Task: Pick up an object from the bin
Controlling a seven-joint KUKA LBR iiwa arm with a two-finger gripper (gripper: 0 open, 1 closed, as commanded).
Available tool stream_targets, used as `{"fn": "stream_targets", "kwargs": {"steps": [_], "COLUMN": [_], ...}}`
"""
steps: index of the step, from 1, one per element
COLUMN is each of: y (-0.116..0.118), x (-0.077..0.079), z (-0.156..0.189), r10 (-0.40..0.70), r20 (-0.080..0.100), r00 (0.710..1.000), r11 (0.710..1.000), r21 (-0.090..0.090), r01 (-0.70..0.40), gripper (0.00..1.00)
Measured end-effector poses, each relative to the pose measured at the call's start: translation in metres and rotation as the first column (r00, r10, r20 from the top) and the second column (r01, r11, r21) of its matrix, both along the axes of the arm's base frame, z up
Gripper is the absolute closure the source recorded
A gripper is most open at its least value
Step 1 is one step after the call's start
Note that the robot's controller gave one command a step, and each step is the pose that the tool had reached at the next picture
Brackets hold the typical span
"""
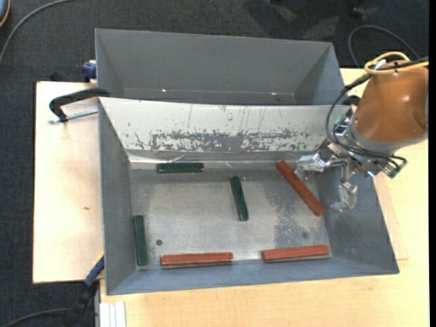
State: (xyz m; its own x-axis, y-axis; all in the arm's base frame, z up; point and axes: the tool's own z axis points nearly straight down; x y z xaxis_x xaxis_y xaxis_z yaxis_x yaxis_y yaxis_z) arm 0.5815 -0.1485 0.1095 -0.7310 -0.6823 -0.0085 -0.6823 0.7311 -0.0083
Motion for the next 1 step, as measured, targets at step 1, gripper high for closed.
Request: {"fn": "stream_targets", "kwargs": {"steps": [1], "y": [0.0308], "x": [0.0089], "z": [0.0171], "r10": [0.469], "r20": [-0.003], "r00": [0.883], "r11": [0.883], "r21": [-0.002], "r01": [-0.469], "gripper": [0.00]}}
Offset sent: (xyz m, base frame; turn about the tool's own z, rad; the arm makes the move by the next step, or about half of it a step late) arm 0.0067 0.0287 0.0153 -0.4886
